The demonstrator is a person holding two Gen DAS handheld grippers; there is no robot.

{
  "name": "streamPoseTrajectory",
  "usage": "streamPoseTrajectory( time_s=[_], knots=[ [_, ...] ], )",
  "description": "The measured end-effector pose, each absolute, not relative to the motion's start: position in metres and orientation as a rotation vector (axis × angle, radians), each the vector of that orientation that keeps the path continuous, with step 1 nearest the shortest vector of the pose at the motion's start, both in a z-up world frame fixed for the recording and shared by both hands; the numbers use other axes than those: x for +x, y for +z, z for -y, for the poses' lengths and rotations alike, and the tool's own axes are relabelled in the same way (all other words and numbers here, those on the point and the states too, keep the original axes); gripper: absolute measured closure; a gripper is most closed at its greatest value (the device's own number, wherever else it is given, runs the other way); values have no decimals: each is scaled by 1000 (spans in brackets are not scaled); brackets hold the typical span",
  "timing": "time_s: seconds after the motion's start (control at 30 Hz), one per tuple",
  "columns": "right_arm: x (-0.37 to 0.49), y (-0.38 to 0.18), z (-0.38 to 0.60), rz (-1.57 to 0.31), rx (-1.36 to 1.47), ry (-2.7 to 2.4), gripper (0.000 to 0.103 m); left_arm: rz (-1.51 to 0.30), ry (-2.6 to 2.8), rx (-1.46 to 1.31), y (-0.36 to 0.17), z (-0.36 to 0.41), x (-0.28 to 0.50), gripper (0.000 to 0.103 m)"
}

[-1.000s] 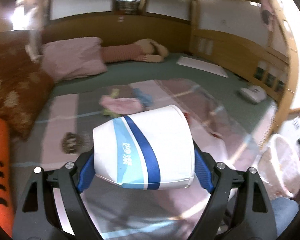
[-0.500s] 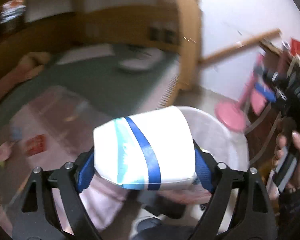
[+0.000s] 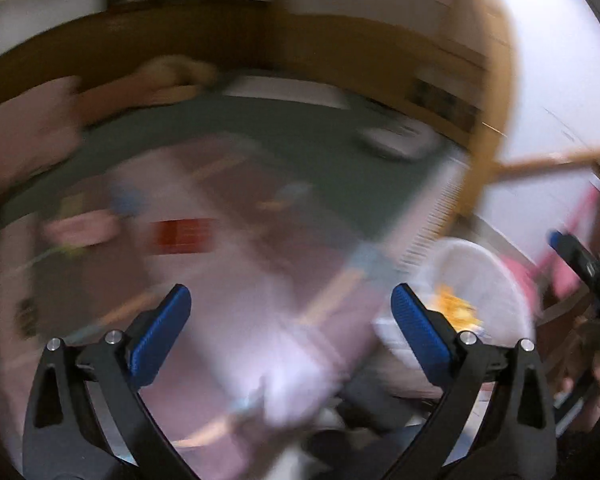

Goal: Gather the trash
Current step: 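Move both open tools back above the remaining trash on the bed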

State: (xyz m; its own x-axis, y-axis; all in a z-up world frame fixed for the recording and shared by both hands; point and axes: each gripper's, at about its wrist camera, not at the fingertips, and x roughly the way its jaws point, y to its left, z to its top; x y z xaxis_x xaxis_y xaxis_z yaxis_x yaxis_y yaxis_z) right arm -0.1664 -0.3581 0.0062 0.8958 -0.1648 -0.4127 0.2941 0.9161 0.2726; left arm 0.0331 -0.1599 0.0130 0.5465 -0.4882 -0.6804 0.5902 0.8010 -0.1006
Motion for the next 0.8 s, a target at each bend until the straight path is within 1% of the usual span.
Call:
streamPoseTrajectory(
  time_s=[0.13, 0.23, 0.37, 0.5, 0.57, 0.63, 0.7, 0.8],
  knots=[
    [-84, 9, 287, -507, 231, -53, 10, -729, -406, 138, 15, 73, 67, 3],
    [-33, 17, 229, -522, 158, 55, 10, -730, -278, 85, 12, 15, 85, 3],
    [33, 14, 171, -545, 92, 141, 10, -736, -202, 45, -8, -26, 95, 3],
    [59, -25, 150, -571, 13, 109, 10, -776, -144, 41, -30, -39, 102, 3],
    [69, -47, 149, -701, 13, 119, 10, -782, -145, 34, -34, -41, 103, 3],
    [66, -43, 152, -688, 59, 139, 10, -777, -151, 9, -34, -40, 104, 3],
    [62, -38, 151, -648, 39, 134, 10, -776, -184, -16, -31, -39, 103, 3],
    [67, -43, 155, -672, 50, 118, 10, -771, -200, -13, -30, -32, 100, 3]
  ],
)
